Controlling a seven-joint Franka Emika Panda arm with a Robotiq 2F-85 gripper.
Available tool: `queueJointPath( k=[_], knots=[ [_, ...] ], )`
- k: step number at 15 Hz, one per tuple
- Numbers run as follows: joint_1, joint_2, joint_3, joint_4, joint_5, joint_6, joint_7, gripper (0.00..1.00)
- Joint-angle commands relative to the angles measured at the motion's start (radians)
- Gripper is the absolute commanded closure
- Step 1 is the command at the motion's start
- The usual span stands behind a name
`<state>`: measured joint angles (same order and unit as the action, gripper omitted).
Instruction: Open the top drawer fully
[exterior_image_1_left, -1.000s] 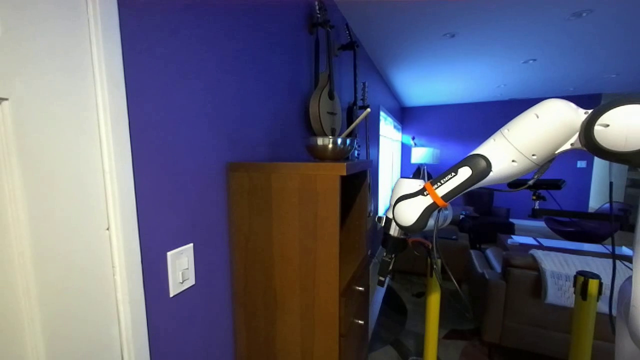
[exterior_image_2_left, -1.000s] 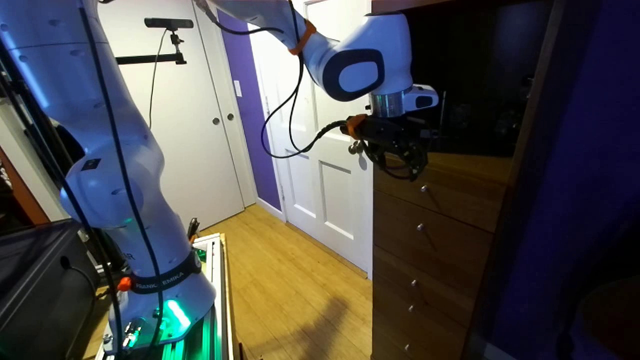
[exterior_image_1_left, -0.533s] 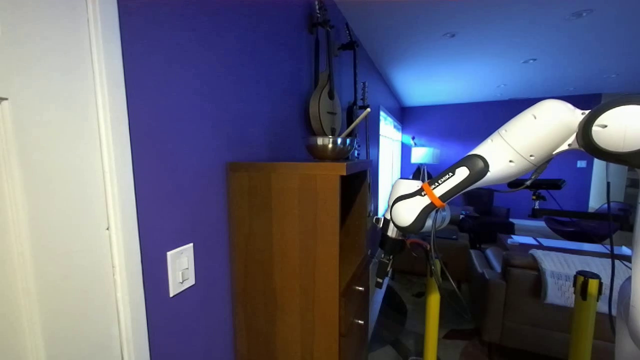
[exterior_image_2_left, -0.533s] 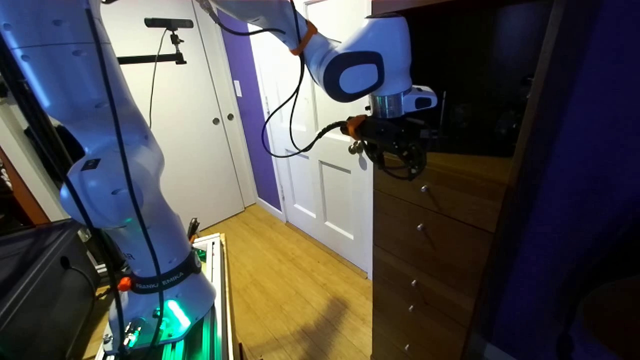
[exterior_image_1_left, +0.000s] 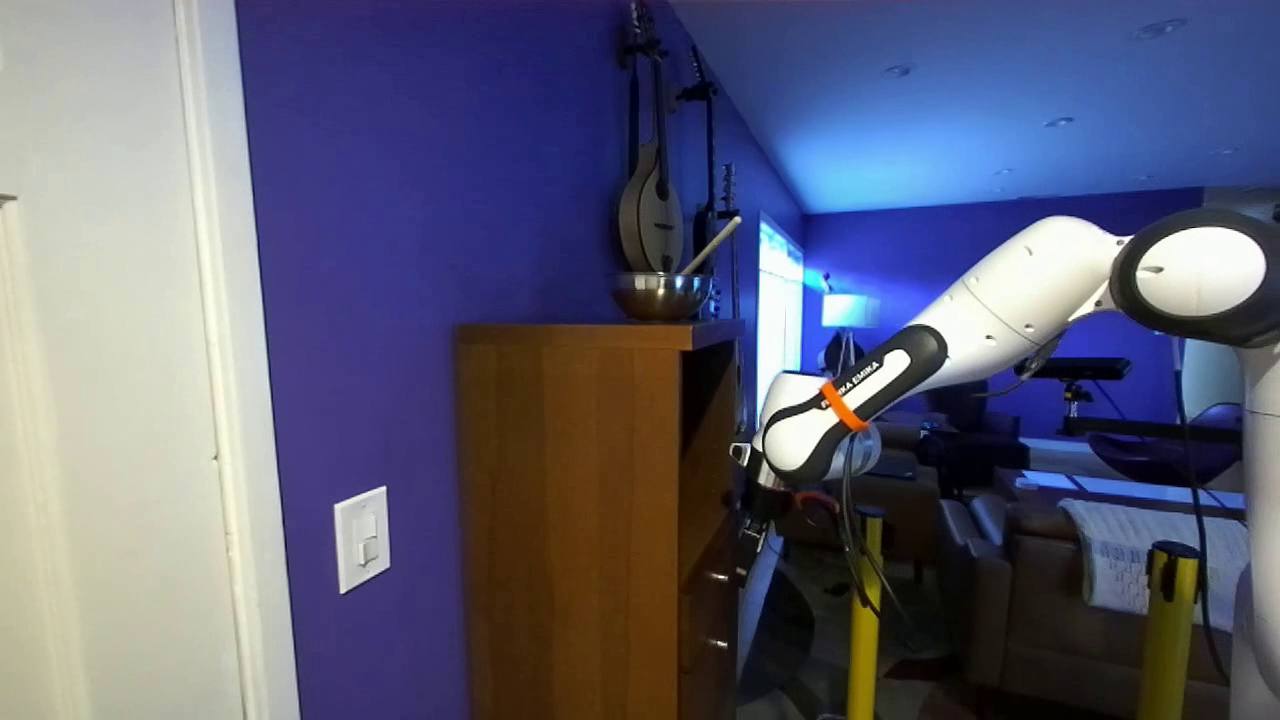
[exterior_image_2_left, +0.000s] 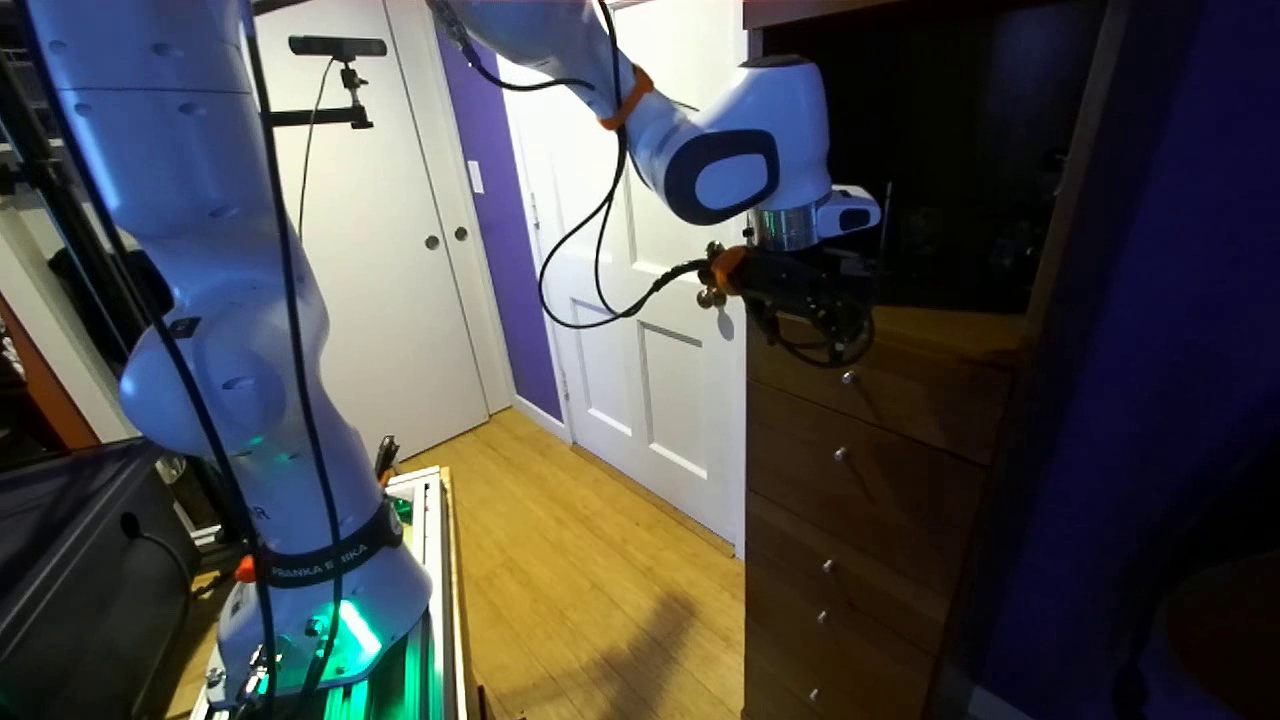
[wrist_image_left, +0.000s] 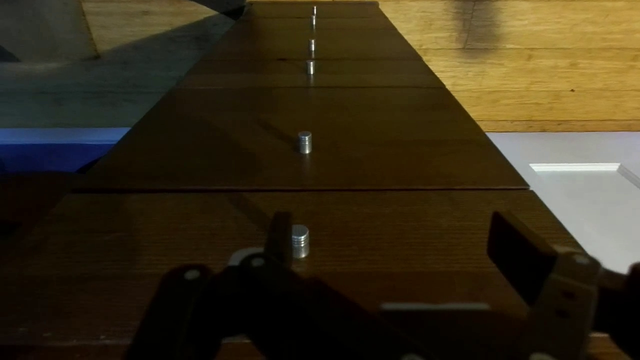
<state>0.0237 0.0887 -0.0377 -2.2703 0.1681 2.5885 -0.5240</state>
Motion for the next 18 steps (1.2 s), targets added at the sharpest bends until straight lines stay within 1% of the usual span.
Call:
queueJointPath(
  k=[1, 3, 4, 5, 6, 7, 8, 10, 11, 12, 13, 14, 16, 17, 18],
  knots=[
    [-0.037, 0.06, 0.024, 0.07, -0.012, -0.002, -0.021, 0.0],
    [-0.047, 0.083, 0.027, 0.094, -0.029, -0.006, -0.012, 0.0],
    [-0.053, 0.096, 0.03, 0.106, -0.033, -0.003, -0.01, 0.02],
    [-0.057, 0.106, 0.032, 0.114, -0.037, -0.002, -0.009, 0.06],
    [-0.063, 0.117, 0.034, 0.124, -0.037, -0.002, -0.009, 0.07],
    [-0.068, 0.126, 0.037, 0.132, -0.035, -0.003, -0.01, 0.14],
    [-0.072, 0.136, 0.041, 0.14, -0.033, -0.004, -0.011, 0.23],
    [-0.08, 0.151, 0.048, 0.152, -0.034, -0.004, -0.01, 0.32],
    [-0.083, 0.158, 0.052, 0.157, -0.035, -0.002, -0.009, 0.29],
    [-0.086, 0.164, 0.056, 0.163, -0.035, -0.001, -0.009, 0.36],
    [-0.088, 0.17, 0.059, 0.169, -0.036, 0.0, -0.007, 0.33],
    [-0.09, 0.175, 0.062, 0.173, -0.039, -0.001, -0.005, 0.39],
    [-0.092, 0.185, 0.064, 0.184, -0.042, 0.002, -0.002, 0.43],
    [-0.093, 0.19, 0.065, 0.188, -0.045, 0.002, -0.001, 0.38],
    [-0.093, 0.193, 0.066, 0.191, -0.048, 0.0, 0.0, 0.43]
  ],
)
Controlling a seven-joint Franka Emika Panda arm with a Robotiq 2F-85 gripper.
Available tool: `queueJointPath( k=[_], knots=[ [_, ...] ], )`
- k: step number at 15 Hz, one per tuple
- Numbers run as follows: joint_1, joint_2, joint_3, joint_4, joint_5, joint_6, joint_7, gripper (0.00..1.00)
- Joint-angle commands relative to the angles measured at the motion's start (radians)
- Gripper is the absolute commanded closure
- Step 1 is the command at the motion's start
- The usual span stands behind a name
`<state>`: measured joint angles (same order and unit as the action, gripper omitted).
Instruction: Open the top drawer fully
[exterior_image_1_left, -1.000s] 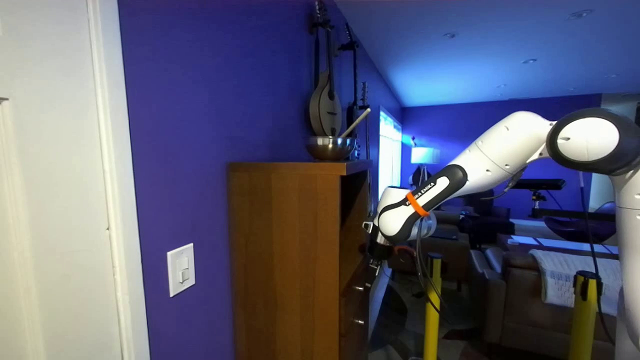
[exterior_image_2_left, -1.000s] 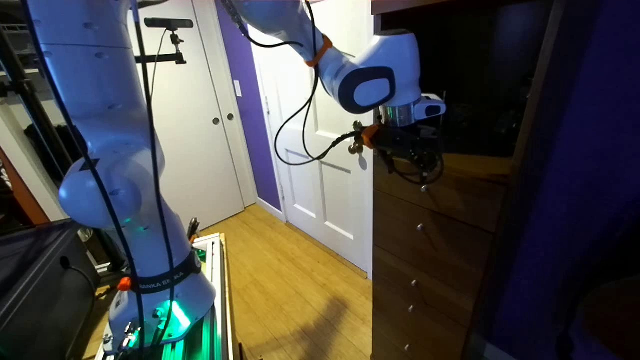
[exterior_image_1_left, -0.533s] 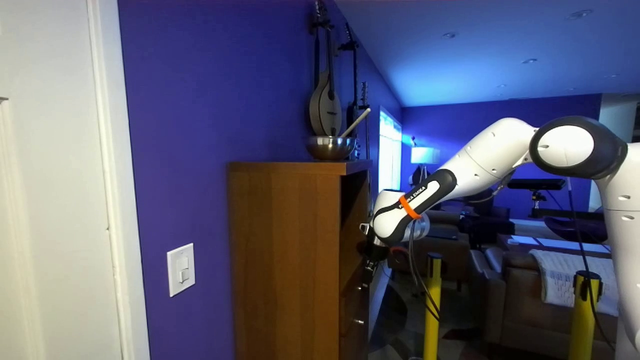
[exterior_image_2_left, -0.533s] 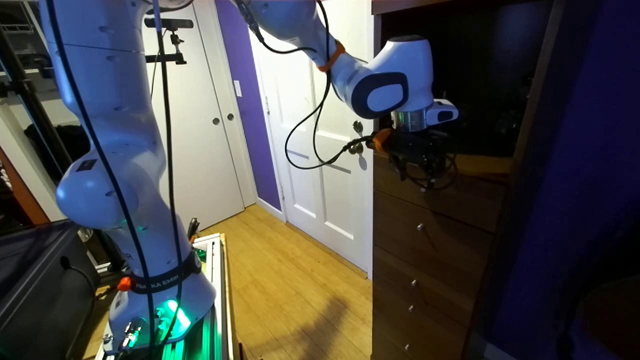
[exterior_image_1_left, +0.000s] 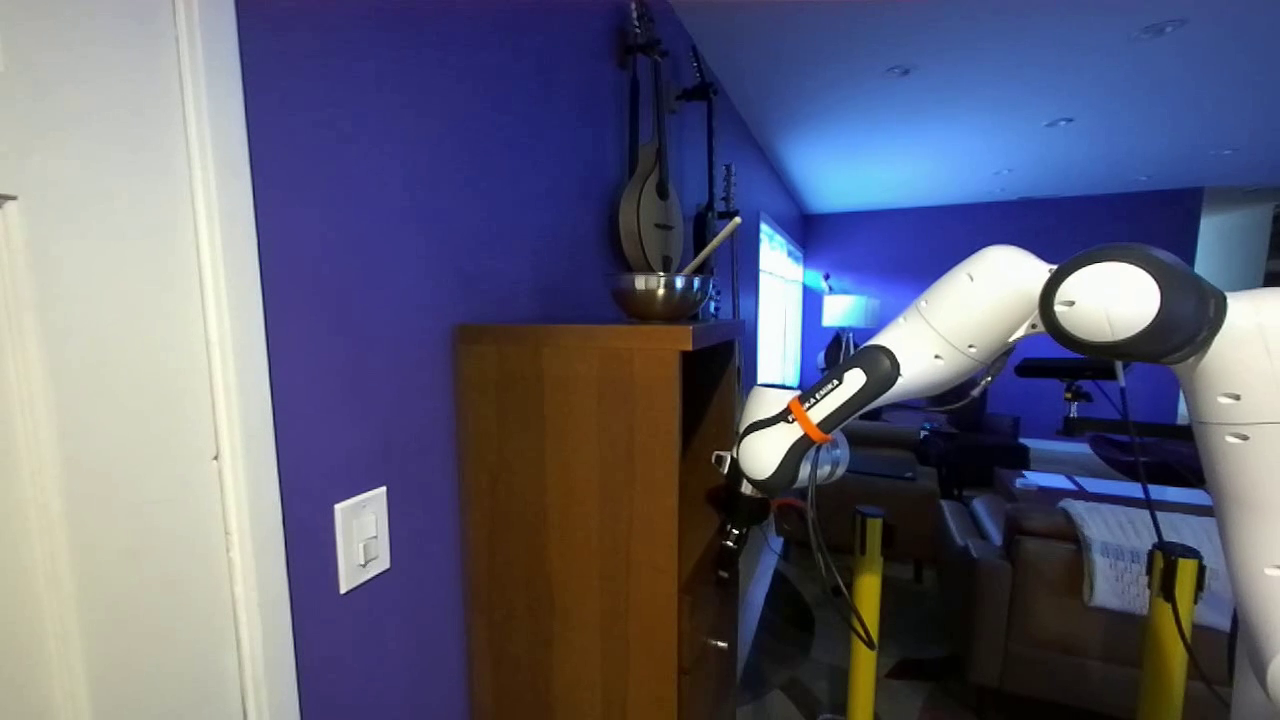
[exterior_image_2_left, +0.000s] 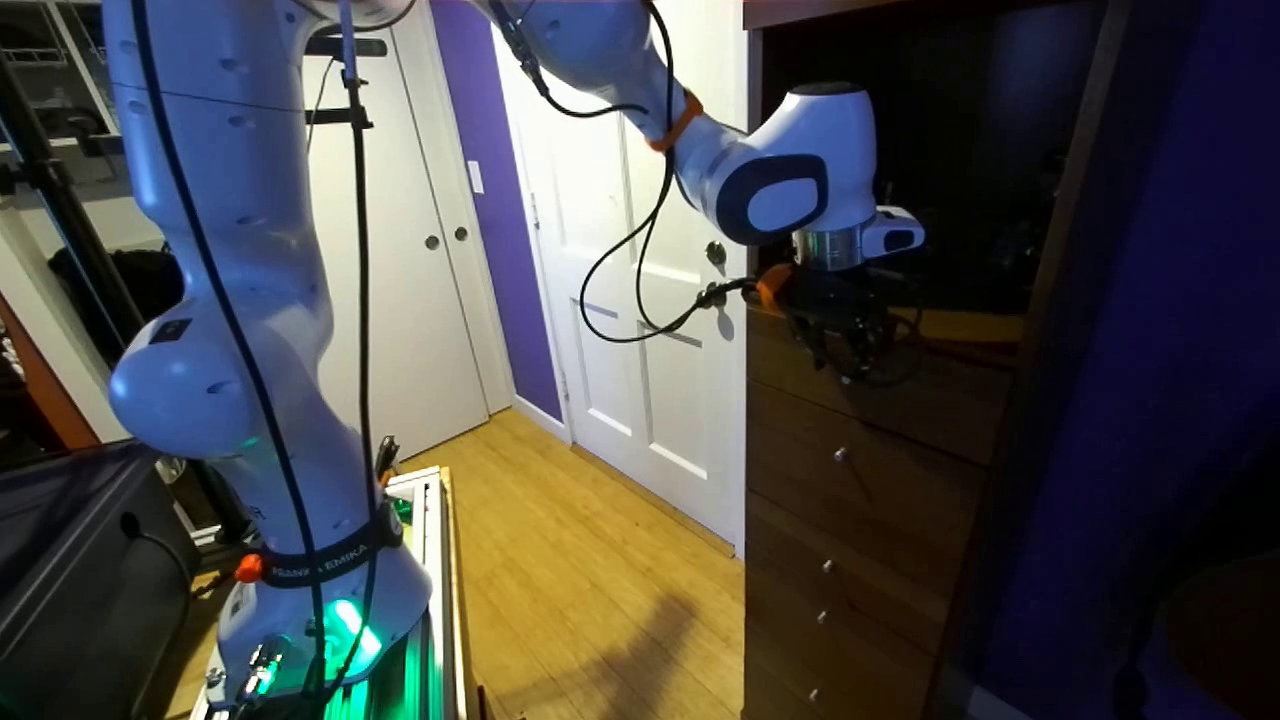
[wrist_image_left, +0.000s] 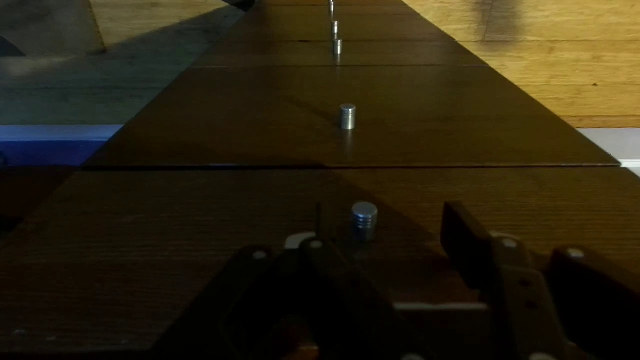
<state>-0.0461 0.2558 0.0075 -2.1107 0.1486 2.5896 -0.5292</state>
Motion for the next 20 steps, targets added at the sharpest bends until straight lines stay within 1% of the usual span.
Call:
queueJointPath(
  k=[1, 3, 4, 5, 6, 8, 9, 10, 11, 12, 13, 14, 15, 17, 20],
  knots=[
    [-0.025, 0.029, 0.021, 0.034, -0.032, -0.002, 0.006, 0.44],
    [-0.026, 0.033, 0.021, 0.038, -0.04, -0.004, 0.007, 0.49],
    [-0.027, 0.035, 0.02, 0.04, -0.045, -0.005, 0.007, 0.5],
    [-0.028, 0.037, 0.02, 0.041, -0.049, -0.005, 0.008, 0.53],
    [-0.029, 0.04, 0.021, 0.042, -0.052, -0.005, 0.007, 0.51],
    [-0.031, 0.043, 0.021, 0.045, -0.059, -0.006, 0.007, 0.56],
    [-0.032, 0.045, 0.022, 0.046, -0.061, -0.006, 0.007, 0.63],
    [-0.033, 0.046, 0.022, 0.046, -0.063, -0.006, 0.007, 0.65],
    [-0.034, 0.046, 0.022, 0.045, -0.064, -0.006, 0.006, 0.79],
    [-0.036, 0.047, 0.023, 0.046, -0.065, -0.008, 0.006, 0.88],
    [-0.037, 0.047, 0.024, 0.045, -0.066, -0.007, 0.005, 0.92],
    [-0.038, 0.046, 0.024, 0.045, -0.067, -0.007, 0.005, 0.98],
    [-0.037, 0.045, 0.023, 0.044, -0.069, -0.007, 0.006, 1.0],
    [-0.037, 0.037, 0.019, 0.036, -0.081, -0.016, 0.007, 0.96],
    [-0.042, 0.021, 0.012, 0.019, -0.105, -0.036, -0.006, 0.96]
  ],
)
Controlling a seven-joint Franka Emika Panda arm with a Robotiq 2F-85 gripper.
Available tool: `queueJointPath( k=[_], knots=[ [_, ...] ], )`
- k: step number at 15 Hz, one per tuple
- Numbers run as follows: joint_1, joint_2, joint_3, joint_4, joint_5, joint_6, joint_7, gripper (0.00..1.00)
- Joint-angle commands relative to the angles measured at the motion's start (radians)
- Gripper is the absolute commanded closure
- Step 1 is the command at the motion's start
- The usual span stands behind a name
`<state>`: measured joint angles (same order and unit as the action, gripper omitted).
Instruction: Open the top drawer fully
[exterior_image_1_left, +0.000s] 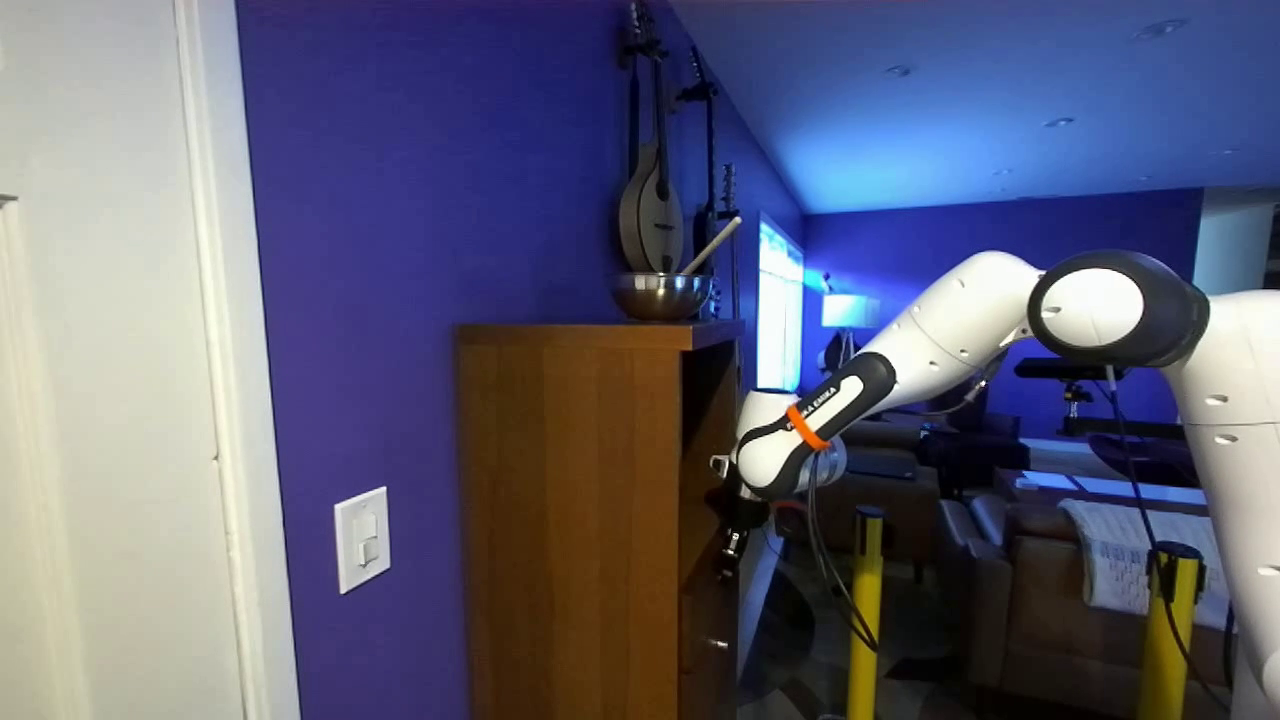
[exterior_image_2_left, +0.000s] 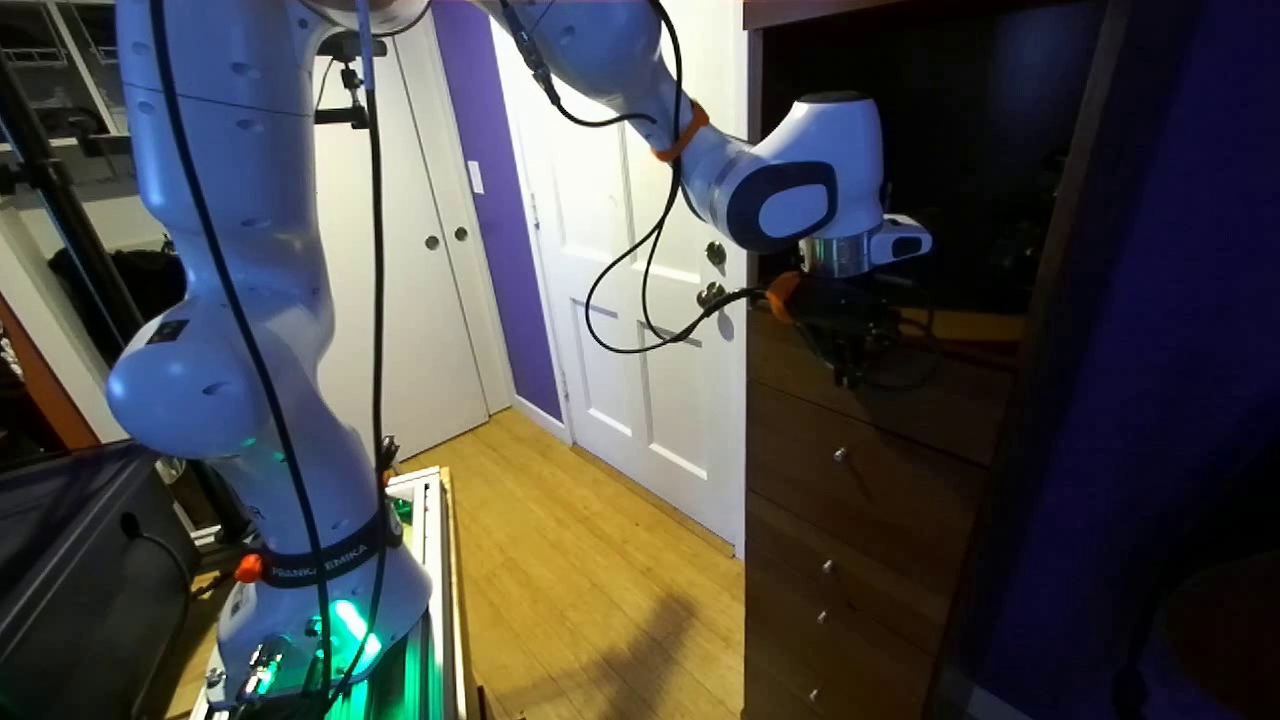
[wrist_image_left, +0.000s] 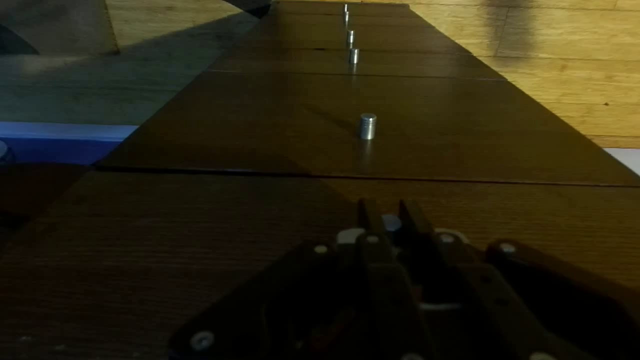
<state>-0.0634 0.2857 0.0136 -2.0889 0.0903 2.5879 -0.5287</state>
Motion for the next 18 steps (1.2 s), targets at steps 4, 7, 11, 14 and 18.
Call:
queueJointPath(
  k=[4, 7, 11, 14, 18],
  knots=[
    [-0.034, -0.038, -0.006, -0.036, -0.072, -0.07, -0.015, 0.96],
    [-0.046, -0.065, -0.011, -0.071, -0.067, -0.089, -0.022, 0.96],
    [-0.074, -0.107, -0.014, -0.139, -0.031, -0.086, -0.08, 0.96],
    [-0.091, -0.142, -0.026, -0.195, -0.012, -0.073, -0.126, 0.96],
    [-0.102, -0.196, -0.057, -0.27, -0.002, -0.065, -0.172, 0.96]
  ],
)
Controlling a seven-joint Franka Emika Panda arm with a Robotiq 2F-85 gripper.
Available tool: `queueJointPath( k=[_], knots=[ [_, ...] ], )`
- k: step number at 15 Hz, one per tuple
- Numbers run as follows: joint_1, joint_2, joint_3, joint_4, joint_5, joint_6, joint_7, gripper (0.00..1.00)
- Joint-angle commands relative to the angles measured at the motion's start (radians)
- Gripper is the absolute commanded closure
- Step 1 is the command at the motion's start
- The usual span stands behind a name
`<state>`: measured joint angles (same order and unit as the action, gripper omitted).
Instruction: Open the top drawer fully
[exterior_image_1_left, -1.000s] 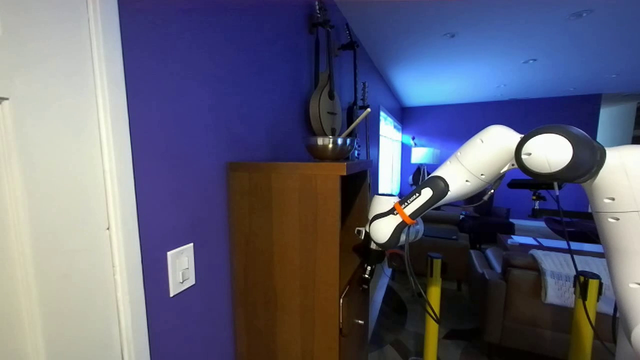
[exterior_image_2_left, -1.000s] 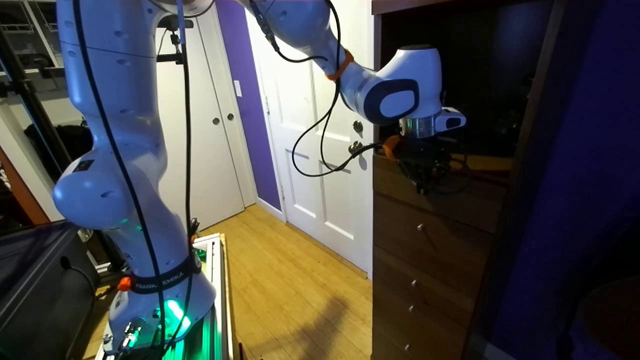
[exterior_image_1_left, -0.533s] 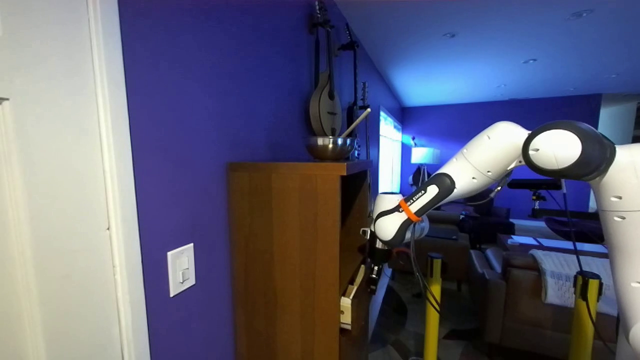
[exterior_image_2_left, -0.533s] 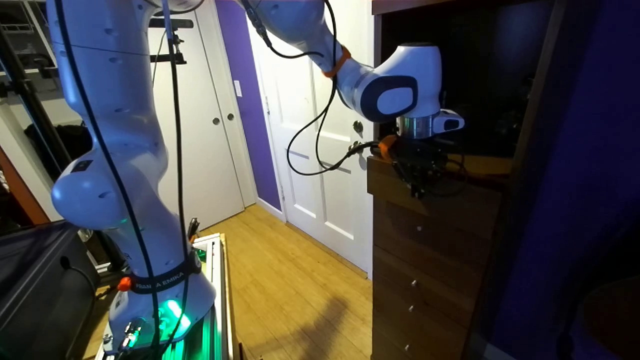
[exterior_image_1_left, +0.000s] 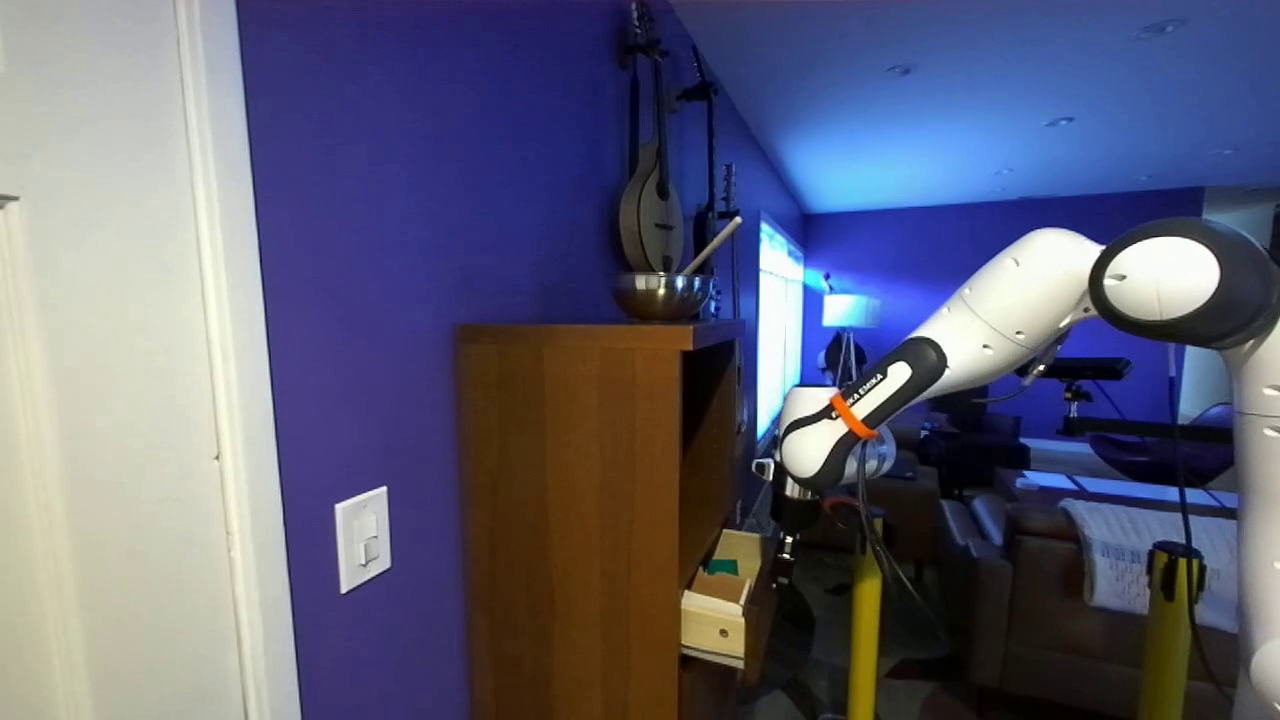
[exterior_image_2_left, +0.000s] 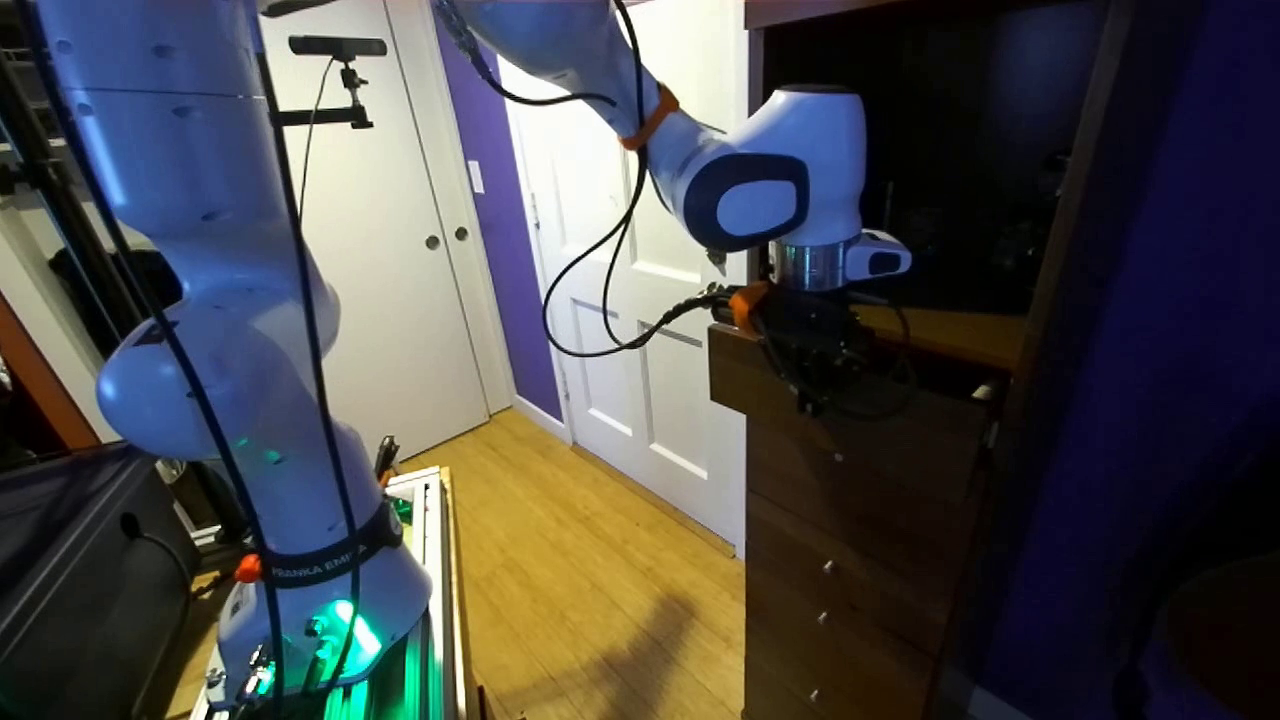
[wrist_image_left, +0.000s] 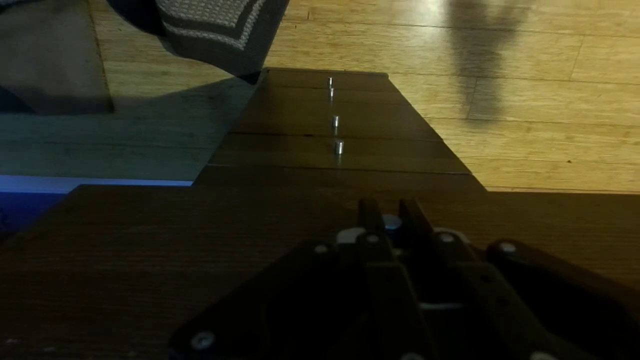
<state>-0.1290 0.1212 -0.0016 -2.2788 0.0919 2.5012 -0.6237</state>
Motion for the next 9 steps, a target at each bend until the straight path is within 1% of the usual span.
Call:
queueJointPath(
  k=[1, 9],
  knots=[
    [-0.037, -0.042, -0.052, -0.095, -0.006, 0.023, -0.082, 0.96],
    [-0.041, -0.111, -0.127, -0.197, -0.03, 0.03, -0.129, 0.96]
  ],
)
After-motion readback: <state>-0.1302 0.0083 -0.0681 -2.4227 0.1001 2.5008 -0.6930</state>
